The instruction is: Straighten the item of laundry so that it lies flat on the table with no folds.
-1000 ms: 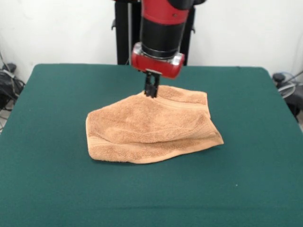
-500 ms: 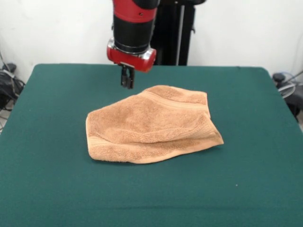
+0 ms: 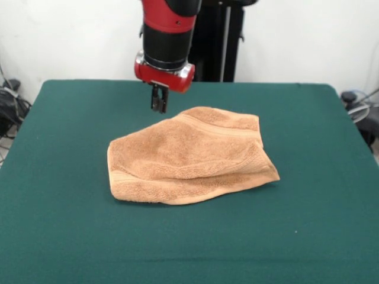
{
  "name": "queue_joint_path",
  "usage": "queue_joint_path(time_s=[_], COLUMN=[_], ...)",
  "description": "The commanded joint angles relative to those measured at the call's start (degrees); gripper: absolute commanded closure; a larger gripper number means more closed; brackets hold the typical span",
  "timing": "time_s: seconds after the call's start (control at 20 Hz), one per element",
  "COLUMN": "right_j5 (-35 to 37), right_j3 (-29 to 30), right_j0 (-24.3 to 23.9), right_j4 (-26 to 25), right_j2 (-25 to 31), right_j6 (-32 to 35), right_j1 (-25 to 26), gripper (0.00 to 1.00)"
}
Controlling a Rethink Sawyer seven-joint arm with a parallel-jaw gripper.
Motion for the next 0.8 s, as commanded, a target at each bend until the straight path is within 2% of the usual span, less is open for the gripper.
queue_joint_path(time_s=[0.05, 0.25, 0.8], right_j5=[-1.98, 0.08, -0.73], right_j3=[1.75, 0.3, -1.19], right_j0=[1.18, 1.24, 0.51], right_j4=[-2.11, -1.44, -0.39], right_j2=[5.09, 5.31, 6.22], right_j6=[5.81, 5.49, 6.07], right_j1=[0.65, 0.91, 2.19], gripper=[1.0, 1.0, 1.0])
